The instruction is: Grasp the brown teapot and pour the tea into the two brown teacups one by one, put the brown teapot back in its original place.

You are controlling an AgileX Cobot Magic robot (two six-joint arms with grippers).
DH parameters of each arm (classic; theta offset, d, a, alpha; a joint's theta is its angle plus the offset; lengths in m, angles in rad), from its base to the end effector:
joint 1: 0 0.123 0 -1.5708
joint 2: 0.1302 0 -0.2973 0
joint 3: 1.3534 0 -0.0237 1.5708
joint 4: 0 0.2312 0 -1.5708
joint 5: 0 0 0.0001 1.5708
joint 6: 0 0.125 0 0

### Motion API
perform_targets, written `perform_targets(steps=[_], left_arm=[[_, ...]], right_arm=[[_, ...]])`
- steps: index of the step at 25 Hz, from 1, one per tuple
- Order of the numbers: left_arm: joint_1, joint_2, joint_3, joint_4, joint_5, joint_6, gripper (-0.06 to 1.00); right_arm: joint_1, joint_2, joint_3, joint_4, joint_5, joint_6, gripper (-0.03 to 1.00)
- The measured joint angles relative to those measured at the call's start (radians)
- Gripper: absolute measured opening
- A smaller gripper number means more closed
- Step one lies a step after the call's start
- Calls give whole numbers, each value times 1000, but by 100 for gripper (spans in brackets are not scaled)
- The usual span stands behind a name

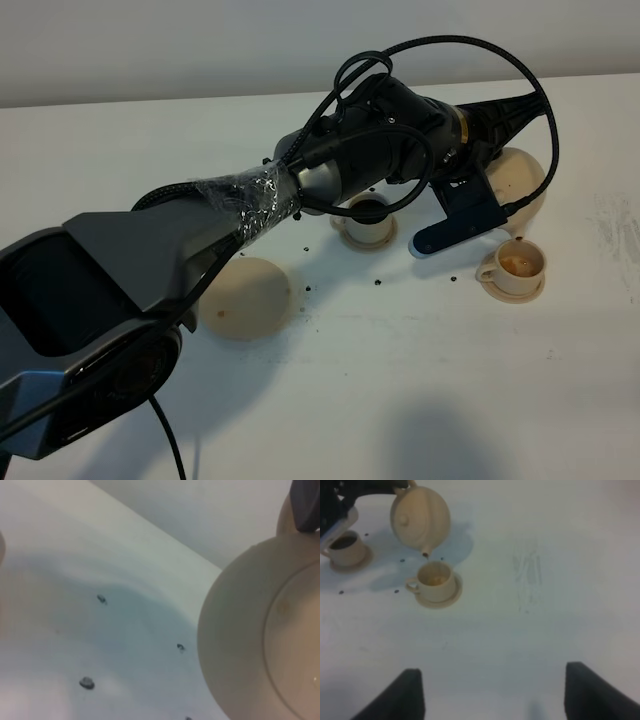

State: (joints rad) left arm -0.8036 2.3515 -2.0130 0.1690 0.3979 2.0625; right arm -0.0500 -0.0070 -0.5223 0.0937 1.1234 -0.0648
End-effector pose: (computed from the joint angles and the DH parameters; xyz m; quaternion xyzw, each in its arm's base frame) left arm 0.3976 -0.4006 0.1957 0.8916 0.0679 0.3125 0.3206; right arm -0.0106 0.0111 0.2522 -0.0103 0.8608 0.0175 0.5085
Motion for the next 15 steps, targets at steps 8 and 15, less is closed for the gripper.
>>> perform_targets(steps=[8, 15], left_arm=[[-14, 0, 1, 8, -15, 0, 9], [-20, 0, 2, 34, -16, 1, 9]], right_arm=[[0, 0, 0, 0, 0, 0, 57], [0, 0, 0, 0, 0, 0, 57]])
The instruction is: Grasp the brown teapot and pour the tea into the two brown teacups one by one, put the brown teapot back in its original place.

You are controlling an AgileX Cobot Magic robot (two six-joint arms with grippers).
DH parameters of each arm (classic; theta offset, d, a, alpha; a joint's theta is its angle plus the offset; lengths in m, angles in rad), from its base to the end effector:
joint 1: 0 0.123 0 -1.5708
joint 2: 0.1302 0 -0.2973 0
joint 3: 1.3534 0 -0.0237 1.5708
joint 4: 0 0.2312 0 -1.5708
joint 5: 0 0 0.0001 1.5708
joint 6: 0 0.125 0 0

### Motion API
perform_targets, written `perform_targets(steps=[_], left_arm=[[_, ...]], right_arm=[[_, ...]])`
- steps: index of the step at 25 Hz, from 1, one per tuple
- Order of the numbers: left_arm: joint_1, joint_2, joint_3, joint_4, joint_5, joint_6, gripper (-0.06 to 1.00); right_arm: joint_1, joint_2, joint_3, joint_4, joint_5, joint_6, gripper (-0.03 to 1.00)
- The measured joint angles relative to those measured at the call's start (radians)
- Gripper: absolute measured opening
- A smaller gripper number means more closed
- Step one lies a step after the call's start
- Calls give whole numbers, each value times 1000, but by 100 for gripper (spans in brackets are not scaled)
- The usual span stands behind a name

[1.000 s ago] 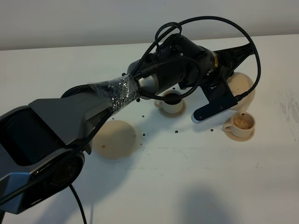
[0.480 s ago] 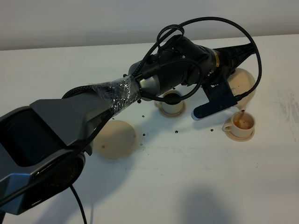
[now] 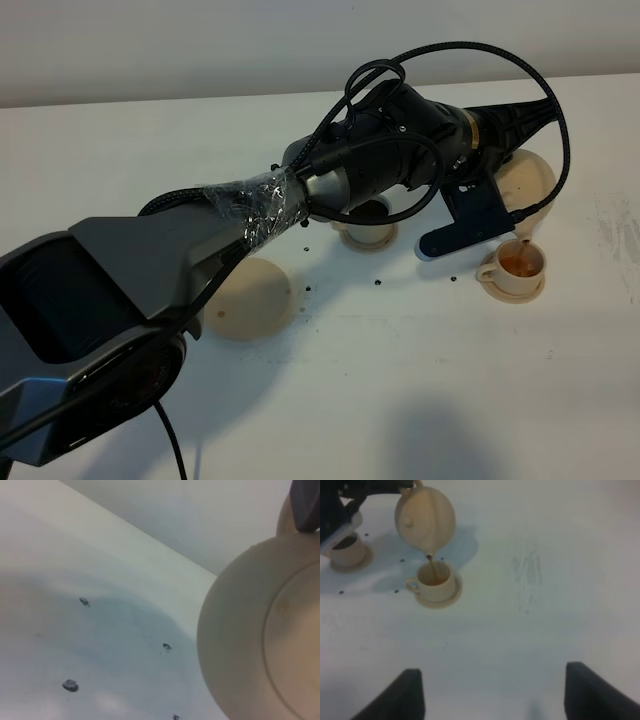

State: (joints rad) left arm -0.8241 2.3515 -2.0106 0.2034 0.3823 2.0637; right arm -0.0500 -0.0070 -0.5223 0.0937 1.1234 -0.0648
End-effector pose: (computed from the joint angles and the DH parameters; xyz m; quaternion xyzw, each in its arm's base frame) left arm 0.3909 -0.4085 0.1968 0.8895 0.0459 0.3224 0.3206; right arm -0.0106 0.0111 0.2522 -0.0103 0.8608 0.0175 0.5085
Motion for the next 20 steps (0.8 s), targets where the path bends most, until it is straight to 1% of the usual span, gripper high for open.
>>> perform_targets(steps=[3, 11, 15, 20], left_arm=[[-3, 0, 5, 14, -5, 0, 9], [-5, 0, 7, 21, -10, 0, 9], [-10, 0, 7, 43, -12, 0, 9], [-10, 0, 11, 46, -15, 0, 9]], right_arm=[[0, 0, 0, 0, 0, 0, 57], [0, 0, 0, 0, 0, 0, 57], [0, 0, 0, 0, 0, 0, 57], [0, 0, 0, 0, 0, 0, 57]])
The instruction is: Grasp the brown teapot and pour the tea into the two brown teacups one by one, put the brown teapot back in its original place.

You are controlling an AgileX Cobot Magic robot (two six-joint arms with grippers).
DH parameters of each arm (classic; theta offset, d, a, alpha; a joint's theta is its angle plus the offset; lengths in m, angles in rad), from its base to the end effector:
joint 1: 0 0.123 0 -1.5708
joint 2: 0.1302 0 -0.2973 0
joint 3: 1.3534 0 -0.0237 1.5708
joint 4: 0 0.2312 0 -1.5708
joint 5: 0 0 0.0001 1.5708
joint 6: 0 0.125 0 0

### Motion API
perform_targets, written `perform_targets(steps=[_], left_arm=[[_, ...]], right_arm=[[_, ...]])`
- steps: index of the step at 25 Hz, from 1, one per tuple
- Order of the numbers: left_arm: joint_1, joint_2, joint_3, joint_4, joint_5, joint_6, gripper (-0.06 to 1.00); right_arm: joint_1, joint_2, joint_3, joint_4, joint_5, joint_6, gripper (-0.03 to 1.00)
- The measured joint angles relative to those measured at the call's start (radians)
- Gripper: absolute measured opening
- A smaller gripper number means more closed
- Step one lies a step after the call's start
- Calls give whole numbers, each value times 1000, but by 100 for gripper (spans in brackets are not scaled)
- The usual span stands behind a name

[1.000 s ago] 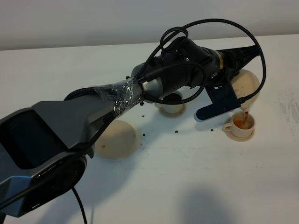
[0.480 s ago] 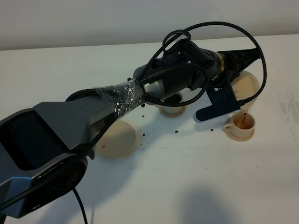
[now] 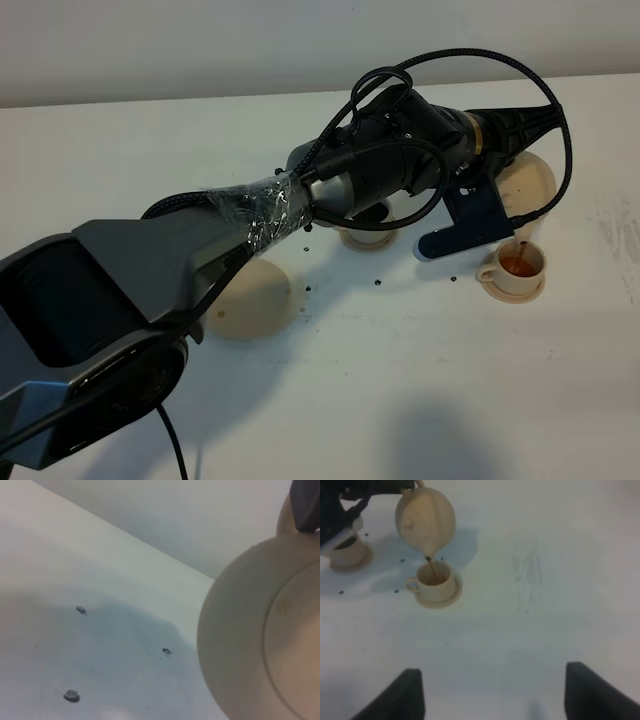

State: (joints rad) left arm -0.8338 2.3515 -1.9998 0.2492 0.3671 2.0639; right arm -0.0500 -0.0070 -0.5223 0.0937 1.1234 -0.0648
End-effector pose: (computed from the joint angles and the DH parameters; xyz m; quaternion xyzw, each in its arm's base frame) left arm 0.3882 -0.4112 0.1951 0.8884 0.0250 0.3344 0.3135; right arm -0.0106 0.0111 0.2522 -0.0103 0.8608 0.0175 0.5085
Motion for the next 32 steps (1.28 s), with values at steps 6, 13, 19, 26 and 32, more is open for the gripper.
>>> perform_targets(steps=[6, 13, 19, 26, 32], left_arm=[[0, 0, 28, 22, -24, 0, 9], [-1, 0, 31, 51, -40, -17, 9], [-1, 0, 31, 80, -41, -55, 9], [-4, 0, 31, 103, -46, -73, 9], [-8, 0, 31, 103, -46, -78, 9]], right_arm=[[0, 0, 0, 0, 0, 0, 57], [0, 0, 0, 0, 0, 0, 57], [0, 0, 0, 0, 0, 0, 57], [0, 0, 0, 0, 0, 0, 57], [0, 0, 0, 0, 0, 0, 57]])
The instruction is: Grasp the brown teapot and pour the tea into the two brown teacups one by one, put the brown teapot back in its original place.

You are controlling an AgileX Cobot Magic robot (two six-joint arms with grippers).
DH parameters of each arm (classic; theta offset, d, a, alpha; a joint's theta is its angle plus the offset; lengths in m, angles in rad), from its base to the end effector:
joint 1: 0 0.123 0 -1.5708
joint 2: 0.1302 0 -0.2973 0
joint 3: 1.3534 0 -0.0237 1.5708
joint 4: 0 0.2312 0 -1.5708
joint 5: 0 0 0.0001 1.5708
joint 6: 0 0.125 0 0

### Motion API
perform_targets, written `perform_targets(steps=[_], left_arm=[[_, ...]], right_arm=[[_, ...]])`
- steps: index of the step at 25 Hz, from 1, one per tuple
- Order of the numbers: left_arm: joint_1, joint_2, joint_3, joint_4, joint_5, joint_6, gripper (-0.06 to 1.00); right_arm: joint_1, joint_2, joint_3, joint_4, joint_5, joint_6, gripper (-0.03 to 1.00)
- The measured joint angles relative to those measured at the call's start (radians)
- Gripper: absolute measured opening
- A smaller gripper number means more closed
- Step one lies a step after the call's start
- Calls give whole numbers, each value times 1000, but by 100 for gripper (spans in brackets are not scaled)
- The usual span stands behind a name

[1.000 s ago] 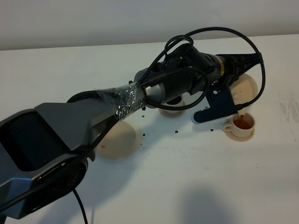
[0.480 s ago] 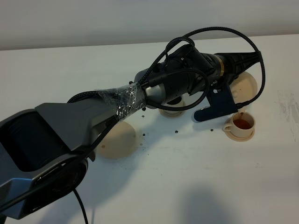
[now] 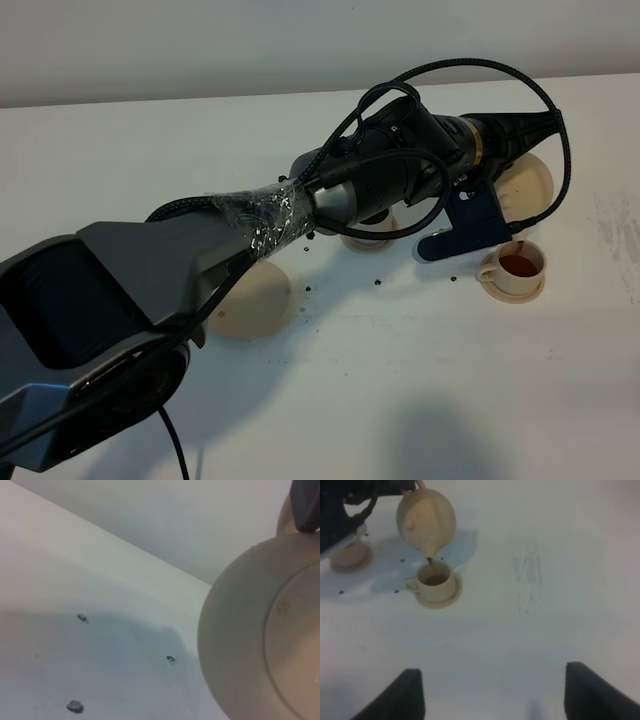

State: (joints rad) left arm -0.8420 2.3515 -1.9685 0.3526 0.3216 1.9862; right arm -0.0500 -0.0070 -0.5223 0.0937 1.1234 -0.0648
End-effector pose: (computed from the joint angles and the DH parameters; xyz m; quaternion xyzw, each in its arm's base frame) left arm 0.3868 -0.4128 0.1904 0.8831 0.0156 0.3502 0.3118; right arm -0.0106 0.0111 0.2522 -0.0103 0.8608 0.0175 0.5085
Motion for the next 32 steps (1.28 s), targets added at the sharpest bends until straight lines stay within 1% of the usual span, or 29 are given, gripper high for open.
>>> perform_targets(steps=[6, 15, 21, 26, 32], left_arm=[[-9, 0, 0, 2, 0, 0, 9], [-15, 0, 0, 32, 0, -33, 9], [-15, 0, 35, 50, -14, -36, 9], [-15, 0, 38, 53, -31, -36, 9], [-15, 0, 38, 81, -47, -37, 9]], right_arm=[[0, 0, 0, 0, 0, 0, 57], [0, 0, 0, 0, 0, 0, 57], [0, 0, 0, 0, 0, 0, 57], [0, 0, 0, 0, 0, 0, 57], [0, 0, 0, 0, 0, 0, 57]])
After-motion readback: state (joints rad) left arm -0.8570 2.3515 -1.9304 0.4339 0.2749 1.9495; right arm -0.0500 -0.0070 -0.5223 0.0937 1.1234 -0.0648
